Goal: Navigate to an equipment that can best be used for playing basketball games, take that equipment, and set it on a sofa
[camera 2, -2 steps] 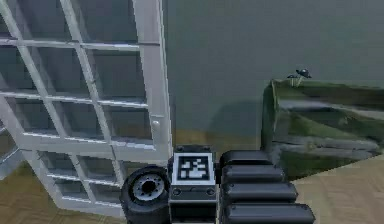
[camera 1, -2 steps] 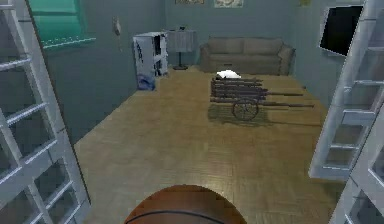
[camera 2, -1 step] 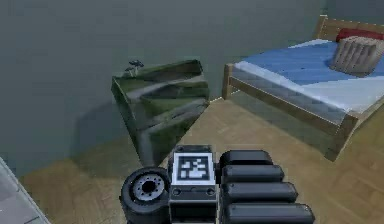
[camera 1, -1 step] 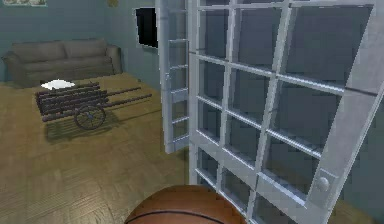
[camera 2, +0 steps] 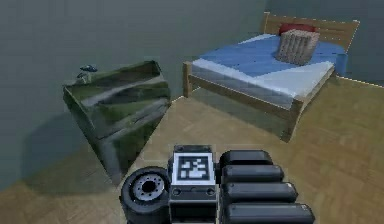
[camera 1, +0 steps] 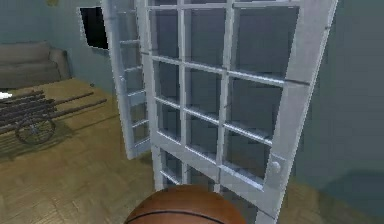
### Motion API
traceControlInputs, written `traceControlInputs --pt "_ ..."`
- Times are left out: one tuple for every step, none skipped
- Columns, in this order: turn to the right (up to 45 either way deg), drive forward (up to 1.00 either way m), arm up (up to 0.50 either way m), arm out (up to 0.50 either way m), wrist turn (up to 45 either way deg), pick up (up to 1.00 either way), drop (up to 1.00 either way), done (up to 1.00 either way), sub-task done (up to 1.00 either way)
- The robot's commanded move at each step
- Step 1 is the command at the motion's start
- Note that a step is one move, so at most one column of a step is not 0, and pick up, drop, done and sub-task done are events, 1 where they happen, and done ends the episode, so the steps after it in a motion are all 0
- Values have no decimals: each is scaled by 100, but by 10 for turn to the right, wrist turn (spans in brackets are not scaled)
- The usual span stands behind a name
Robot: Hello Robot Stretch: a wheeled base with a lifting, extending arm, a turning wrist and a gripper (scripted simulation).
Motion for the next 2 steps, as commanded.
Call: traceControlInputs --pt "0 10 0 0 0 0 0 0 0" --pt "-450 0 0 0 0 0 0 0 0"
